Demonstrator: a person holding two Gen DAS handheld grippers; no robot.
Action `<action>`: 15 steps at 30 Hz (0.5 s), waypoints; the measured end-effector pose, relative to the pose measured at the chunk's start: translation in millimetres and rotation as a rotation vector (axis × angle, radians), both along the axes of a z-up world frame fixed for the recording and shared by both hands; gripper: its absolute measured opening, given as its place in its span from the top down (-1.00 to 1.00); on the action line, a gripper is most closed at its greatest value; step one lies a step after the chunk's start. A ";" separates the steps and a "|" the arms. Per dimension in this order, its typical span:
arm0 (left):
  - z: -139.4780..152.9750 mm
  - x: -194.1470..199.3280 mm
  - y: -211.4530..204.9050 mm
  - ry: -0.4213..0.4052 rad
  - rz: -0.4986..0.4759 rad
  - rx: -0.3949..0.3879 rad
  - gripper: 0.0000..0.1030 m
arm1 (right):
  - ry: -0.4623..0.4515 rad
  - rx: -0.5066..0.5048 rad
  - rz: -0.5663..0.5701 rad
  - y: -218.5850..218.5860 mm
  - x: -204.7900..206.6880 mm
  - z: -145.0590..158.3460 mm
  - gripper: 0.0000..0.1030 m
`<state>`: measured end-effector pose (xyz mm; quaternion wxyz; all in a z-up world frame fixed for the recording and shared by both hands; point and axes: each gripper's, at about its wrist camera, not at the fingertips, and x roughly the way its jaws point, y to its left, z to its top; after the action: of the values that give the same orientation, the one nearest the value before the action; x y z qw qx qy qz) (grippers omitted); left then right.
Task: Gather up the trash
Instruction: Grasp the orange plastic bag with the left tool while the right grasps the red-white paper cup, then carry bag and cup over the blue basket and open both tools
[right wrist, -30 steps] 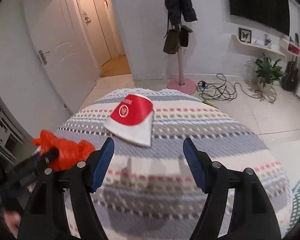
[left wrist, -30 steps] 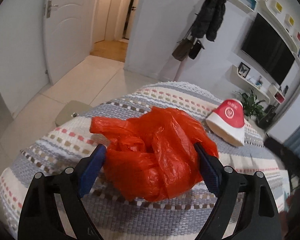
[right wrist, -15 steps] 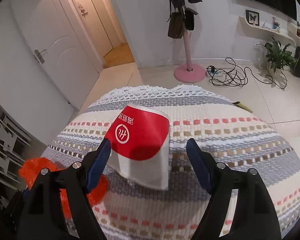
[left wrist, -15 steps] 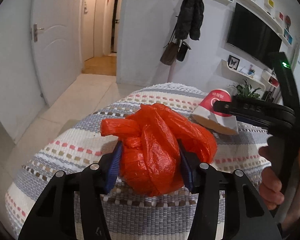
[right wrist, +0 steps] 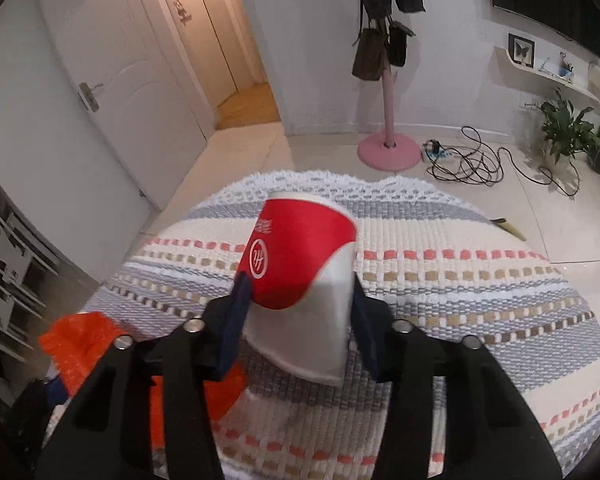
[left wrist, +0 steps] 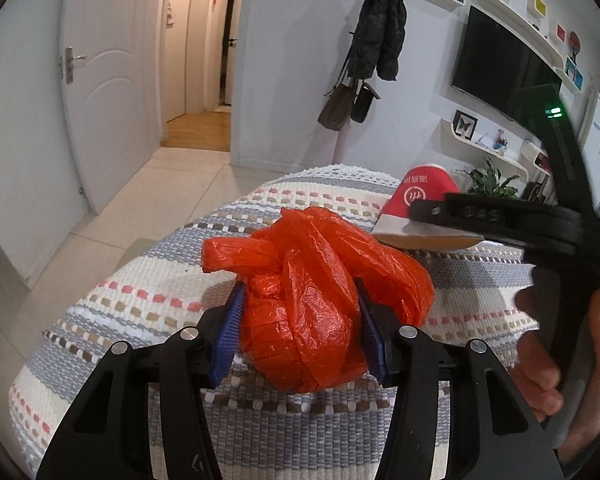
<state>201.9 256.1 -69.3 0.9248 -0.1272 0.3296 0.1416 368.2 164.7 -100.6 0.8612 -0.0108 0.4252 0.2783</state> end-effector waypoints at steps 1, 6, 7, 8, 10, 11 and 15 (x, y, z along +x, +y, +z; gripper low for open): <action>0.3 -0.1 -0.4 -0.001 -0.003 0.002 0.04 | 0.001 0.010 0.007 -3.7 -3.4 4.0 0.29; 1.4 -0.4 -2.6 -0.017 -0.010 0.011 0.04 | -0.085 -0.050 0.038 -10.0 -35.6 20.3 0.37; 2.1 -1.4 -2.4 -0.024 -0.009 0.011 0.04 | -0.104 -0.055 0.038 -13.6 -43.2 24.0 0.37; 2.8 -2.0 -2.6 -0.030 -0.008 0.013 0.04 | -0.124 -0.061 0.033 -16.2 -50.2 27.5 0.37; 3.3 -2.7 -6.3 -0.034 -0.019 0.024 0.07 | -0.150 -0.055 0.029 -26.5 -65.9 35.6 0.37; 4.3 -2.8 -9.3 -0.039 -0.026 0.033 0.08 | -0.162 -0.051 0.022 -33.1 -72.8 40.3 0.37; 12.1 -5.1 -26.4 -0.072 -0.095 0.038 0.09 | -0.209 -0.029 -0.012 -72.2 -100.4 62.9 0.37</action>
<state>196.8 229.7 -57.3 0.9439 -0.0987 0.2991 0.0992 267.7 92.5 -37.7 0.9022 -0.0499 0.3372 0.2643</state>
